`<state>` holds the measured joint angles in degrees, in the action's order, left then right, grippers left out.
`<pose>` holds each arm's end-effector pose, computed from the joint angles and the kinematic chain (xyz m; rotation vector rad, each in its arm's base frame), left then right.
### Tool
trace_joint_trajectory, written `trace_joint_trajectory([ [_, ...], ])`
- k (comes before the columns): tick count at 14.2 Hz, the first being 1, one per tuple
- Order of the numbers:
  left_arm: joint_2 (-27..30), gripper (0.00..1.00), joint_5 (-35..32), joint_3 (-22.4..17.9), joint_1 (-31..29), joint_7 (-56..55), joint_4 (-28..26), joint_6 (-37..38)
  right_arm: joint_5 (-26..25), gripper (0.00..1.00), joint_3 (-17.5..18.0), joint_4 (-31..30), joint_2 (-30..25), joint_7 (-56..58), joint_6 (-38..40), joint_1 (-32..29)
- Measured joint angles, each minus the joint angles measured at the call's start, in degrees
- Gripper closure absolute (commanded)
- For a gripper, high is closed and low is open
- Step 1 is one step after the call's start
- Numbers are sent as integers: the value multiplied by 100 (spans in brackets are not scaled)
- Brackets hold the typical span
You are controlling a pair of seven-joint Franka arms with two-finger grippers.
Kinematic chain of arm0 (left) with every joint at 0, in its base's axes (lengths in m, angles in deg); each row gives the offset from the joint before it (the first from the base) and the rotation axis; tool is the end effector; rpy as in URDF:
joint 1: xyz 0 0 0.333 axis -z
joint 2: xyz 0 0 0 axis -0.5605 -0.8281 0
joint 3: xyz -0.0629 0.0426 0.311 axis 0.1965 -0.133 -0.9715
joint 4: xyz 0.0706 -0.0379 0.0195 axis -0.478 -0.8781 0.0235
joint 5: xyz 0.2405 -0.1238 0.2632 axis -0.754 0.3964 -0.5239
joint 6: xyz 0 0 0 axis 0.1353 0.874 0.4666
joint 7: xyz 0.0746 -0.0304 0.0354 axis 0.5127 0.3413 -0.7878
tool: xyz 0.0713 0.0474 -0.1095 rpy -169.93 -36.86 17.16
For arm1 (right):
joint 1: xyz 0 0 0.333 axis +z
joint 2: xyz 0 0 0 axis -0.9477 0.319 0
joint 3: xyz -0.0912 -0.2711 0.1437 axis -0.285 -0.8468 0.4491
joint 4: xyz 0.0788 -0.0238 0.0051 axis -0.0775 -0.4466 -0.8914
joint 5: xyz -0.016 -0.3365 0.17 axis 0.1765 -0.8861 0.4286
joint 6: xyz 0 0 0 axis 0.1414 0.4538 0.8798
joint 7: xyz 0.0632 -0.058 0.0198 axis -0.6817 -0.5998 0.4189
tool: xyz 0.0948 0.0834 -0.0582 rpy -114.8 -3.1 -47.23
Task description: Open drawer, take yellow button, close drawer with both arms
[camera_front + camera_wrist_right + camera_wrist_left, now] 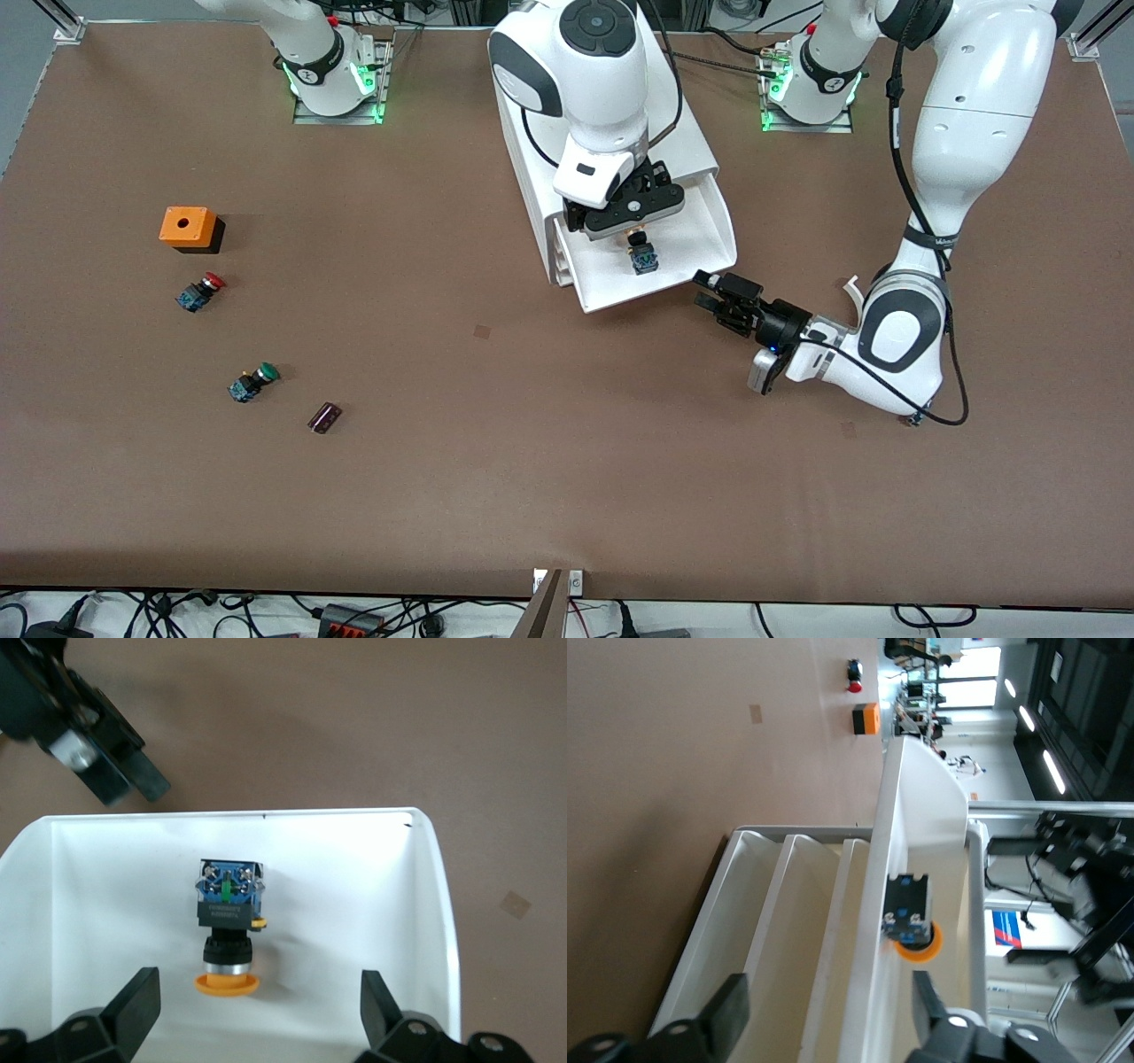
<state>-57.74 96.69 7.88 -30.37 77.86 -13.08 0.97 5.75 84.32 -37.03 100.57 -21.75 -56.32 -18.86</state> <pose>0.6068 -0.1935 0.2465 1.7598 -0.4530 -0.4252 0.4633 0.5839 0.4247 -2.9828 -0.4738 -0.1618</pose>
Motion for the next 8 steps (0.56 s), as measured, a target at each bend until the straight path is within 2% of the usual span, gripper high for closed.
trace_joint_trajectory([
  [6, 295, 0, -976, -2, -16, -2032, 798, 139, 0, 1, -2, 84, 349, -140, -600, 59],
  [8, 506, 0, -1592, 0, -1, -2664, 1015, 148, 0, 8, -3, 86, 424, -156, -646, 94],
])
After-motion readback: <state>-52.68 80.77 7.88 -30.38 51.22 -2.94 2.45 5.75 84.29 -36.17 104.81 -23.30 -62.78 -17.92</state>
